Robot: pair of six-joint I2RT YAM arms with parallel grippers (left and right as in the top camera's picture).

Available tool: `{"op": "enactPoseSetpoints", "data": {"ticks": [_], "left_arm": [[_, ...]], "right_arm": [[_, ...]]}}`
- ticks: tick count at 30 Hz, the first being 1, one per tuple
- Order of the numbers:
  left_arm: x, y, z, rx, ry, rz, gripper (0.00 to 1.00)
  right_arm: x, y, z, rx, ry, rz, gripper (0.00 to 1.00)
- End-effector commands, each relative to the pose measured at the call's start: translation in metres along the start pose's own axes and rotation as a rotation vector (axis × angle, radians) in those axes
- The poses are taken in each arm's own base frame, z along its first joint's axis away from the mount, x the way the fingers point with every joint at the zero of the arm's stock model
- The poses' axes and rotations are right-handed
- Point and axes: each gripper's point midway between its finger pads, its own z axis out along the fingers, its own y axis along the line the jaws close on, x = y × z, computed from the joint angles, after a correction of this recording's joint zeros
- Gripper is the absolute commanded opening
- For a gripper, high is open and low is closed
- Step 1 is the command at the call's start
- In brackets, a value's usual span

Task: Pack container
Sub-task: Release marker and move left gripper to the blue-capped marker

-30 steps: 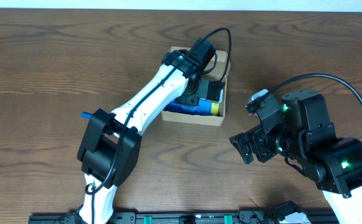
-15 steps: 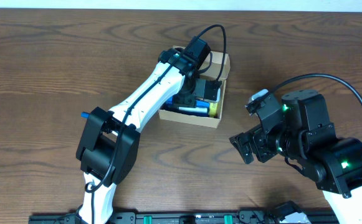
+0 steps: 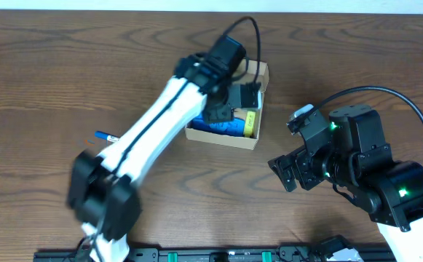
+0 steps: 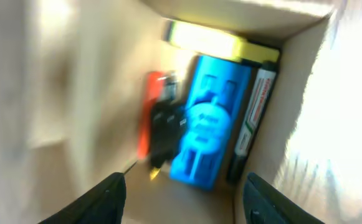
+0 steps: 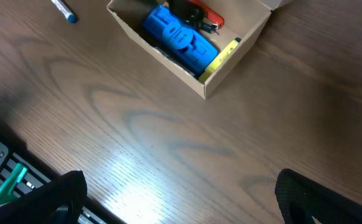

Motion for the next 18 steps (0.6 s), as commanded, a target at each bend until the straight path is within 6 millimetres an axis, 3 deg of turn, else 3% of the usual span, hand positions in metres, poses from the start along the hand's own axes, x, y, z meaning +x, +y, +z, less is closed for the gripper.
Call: {"op": "enactPoseSetpoints", "data": {"ticks": [1,5,8,13,18], "left_arm": [[0.016,0.013,-0.047,-0.112,0.009,-0.215,0.62],[0.044,0.016,-0.077,-0.155,0.034,-0.435,0.59],[0.076,0.031,-0.092,-0.219,0.044,-0.744,0.57],[0.144,0.044,-0.103,-0.273,0.08,-1.348,0.56],[0.205,0.047,-0.108,-0.33,0.105,-1.766,0.59]], "right_arm": [[-0.001,-0.002,-0.001,0.006,-0.004,0.015,0.99],[-0.001,-0.002,-0.001,0.006,-0.004,0.015,0.99],[-0.001,-0.002,0.0,0.006,-0.002,0.016,0.99],[-0.001,-0.002,0.001,0.006,0.001,0.016,0.99],[-0.001,-0.002,0.001,0.005,0.002,0.017,0.99]]}}
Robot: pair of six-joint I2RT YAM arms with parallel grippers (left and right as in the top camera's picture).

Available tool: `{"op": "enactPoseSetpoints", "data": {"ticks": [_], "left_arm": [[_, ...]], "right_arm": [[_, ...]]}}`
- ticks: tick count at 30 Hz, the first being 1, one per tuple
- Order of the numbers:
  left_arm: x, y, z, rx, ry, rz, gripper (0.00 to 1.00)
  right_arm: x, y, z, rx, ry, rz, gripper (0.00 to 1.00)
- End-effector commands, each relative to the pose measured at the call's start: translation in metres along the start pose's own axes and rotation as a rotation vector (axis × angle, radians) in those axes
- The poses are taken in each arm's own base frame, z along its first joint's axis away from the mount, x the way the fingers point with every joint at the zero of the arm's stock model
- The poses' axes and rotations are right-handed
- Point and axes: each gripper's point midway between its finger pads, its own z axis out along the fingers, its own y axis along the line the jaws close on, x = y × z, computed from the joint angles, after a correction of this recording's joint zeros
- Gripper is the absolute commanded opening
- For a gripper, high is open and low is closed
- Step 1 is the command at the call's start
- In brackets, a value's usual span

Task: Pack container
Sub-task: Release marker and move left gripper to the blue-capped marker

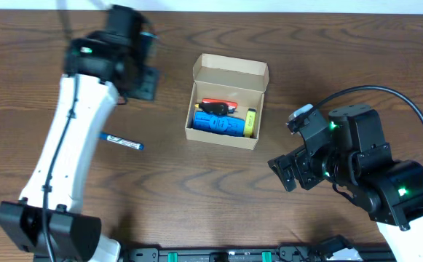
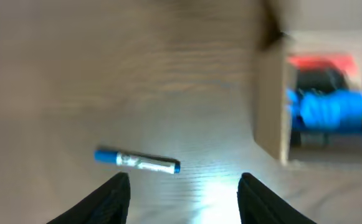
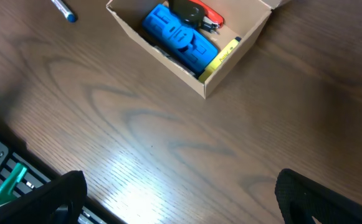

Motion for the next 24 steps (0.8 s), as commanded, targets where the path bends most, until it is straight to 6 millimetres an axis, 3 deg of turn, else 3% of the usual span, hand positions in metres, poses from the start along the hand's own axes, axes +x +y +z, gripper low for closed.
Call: {"op": "enactPoseSetpoints", "data": {"ticks": [1,9,17,24], "left_arm": [[0.007,0.038,0.009,-0.037,0.023,-0.421,0.59],[0.043,0.067,0.057,0.031,0.137,-0.651,0.53],[0.078,0.07,0.118,-0.001,0.161,-0.892,0.54],[0.113,0.082,0.147,-0.115,0.169,-1.042,0.53]], "right_arm": [[-0.001,-0.002,0.0,0.006,-0.002,0.016,0.99],[-0.001,-0.002,0.0,0.006,-0.002,0.016,0.99],[-0.001,-0.002,0.0,0.006,-0.002,0.016,0.99],[-0.001,-0.002,0.0,0.006,-0.002,0.016,0.99]]}}
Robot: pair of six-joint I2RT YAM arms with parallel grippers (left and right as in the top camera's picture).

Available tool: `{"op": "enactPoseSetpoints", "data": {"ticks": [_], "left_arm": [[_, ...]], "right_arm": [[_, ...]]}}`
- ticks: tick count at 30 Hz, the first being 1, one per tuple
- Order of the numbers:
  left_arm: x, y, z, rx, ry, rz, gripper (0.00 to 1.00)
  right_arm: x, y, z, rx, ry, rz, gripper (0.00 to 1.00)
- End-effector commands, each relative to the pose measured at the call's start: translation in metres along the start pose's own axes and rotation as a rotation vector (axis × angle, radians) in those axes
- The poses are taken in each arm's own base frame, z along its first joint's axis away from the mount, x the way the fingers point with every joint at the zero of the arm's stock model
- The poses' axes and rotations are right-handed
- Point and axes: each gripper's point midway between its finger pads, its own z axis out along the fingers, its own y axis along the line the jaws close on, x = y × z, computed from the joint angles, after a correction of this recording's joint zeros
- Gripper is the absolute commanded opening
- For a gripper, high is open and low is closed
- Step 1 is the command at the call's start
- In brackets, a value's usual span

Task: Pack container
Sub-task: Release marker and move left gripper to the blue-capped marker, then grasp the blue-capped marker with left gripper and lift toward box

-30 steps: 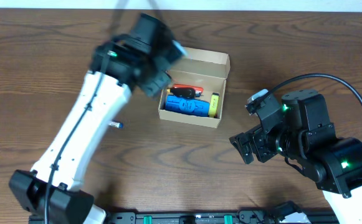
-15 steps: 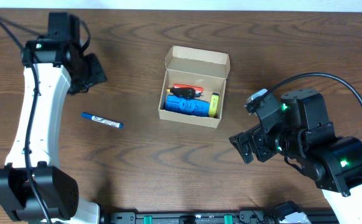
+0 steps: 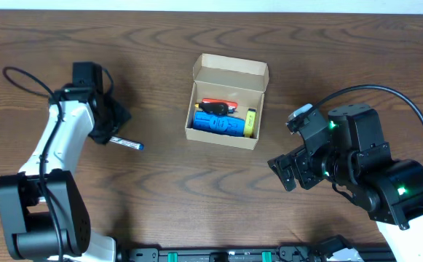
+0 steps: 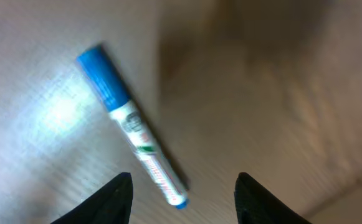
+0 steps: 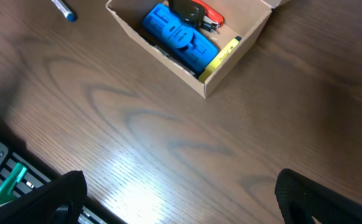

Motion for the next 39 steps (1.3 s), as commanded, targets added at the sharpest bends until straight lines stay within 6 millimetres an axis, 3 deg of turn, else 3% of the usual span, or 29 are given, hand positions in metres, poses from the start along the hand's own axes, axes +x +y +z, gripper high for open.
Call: {"op": "enactPoseSetpoints", "data": {"ticks": [1,10,16,28,39], "left_arm": [[0.002,0.019,0.01,-0.062,-0.033,-0.131,0.53],[0.006,0.032,0.035,-0.054,-0.072,-0.244,0.58],[0.005,0.041,0.04,-0.077,-0.104,-0.305,0.66],[0.003,0.04,0.049,-0.075,-0.109,-0.352,0.77],[-0.001,0.032,0.054,-0.037,-0.109,-0.354,0.73]], "right_arm": [[-0.001,-0.002,-0.001,0.006,-0.005,0.015,0.99],[-0.001,-0.002,-0.001,0.006,-0.004,0.016,0.99],[-0.001,-0.002,-0.001,0.006,-0.004,0.015,0.99],[-0.001,-0.002,-0.001,0.006,-0.004,0.016,0.99],[-0.001,-0.002,-0.001,0.006,-0.004,0.015,0.99]]}}
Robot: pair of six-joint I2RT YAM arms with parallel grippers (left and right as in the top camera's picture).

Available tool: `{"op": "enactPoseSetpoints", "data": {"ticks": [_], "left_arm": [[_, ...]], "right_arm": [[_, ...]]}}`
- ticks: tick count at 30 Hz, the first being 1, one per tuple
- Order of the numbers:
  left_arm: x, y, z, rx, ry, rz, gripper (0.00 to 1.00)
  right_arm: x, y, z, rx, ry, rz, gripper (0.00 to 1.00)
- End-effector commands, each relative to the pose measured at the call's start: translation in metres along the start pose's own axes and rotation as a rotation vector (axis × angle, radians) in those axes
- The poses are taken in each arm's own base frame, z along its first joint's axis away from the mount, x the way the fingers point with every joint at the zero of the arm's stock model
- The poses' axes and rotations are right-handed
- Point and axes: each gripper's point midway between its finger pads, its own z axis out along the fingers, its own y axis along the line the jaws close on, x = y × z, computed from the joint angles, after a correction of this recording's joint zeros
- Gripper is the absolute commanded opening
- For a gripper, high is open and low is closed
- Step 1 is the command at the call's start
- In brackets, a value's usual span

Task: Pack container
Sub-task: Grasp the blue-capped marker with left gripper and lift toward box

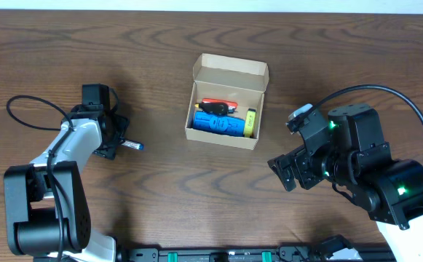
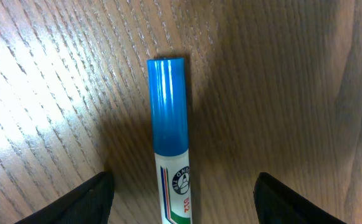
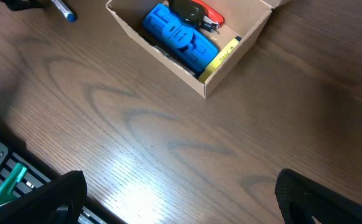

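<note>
A white marker with a blue cap (image 2: 171, 143) lies flat on the wood table, between the open fingers of my left gripper (image 2: 181, 202), which sits low over it at the table's left (image 1: 109, 140). Only the marker's tip (image 1: 134, 145) shows in the overhead view. An open cardboard box (image 1: 228, 102) in the middle holds a blue block (image 1: 219, 122), a red and black tool (image 1: 218, 106) and a yellow marker (image 1: 250, 121). My right gripper (image 3: 181, 196) hovers open, well right of the box, holding nothing.
The box's lid flap (image 1: 232, 68) stands open on the far side. A black rail (image 1: 218, 255) runs along the table's front edge. The left arm's cable (image 1: 29, 102) loops over the table at the far left.
My left gripper has come down closer onto the marker and turned, so the marker now lies straight between its fingers. The right arm has not moved.
My left gripper was open inside the box over the blue block and markers. Then it was out of the box near the table's far left, with the blue-capped marker in view. Then it hung over the marker, and now straddles it.
</note>
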Motion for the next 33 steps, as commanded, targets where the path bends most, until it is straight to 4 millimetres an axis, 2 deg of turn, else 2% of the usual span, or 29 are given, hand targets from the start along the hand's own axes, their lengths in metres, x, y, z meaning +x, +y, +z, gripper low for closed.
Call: {"op": "enactPoseSetpoints", "data": {"ticks": [1,4,9,19,23,27,33], "left_arm": [[0.002,0.007,0.007,-0.028,0.004,-0.01,0.73],[0.003,0.009,0.009,-0.038,0.009,-0.014,0.73],[0.012,0.015,0.02,-0.067,0.055,-0.013,0.67],[0.028,0.039,0.038,-0.173,0.131,-0.013,0.62],[0.031,0.046,0.038,-0.202,0.141,-0.013,0.52],[0.033,0.051,0.037,-0.223,0.148,-0.012,0.28],[0.031,0.057,0.036,-0.251,0.136,-0.008,0.17]], "right_arm": [[-0.001,-0.002,-0.001,0.006,-0.004,0.015,0.99],[-0.001,-0.002,-0.001,0.006,-0.004,0.015,0.99],[-0.001,-0.002,-0.001,0.006,-0.004,0.015,0.99],[-0.001,-0.002,-0.001,0.006,-0.004,0.015,0.99],[-0.001,-0.002,-0.001,0.006,-0.004,0.016,0.99],[-0.001,-0.002,-0.001,0.006,-0.004,0.016,0.99],[-0.001,-0.002,-0.001,0.006,-0.004,0.015,0.99]]}}
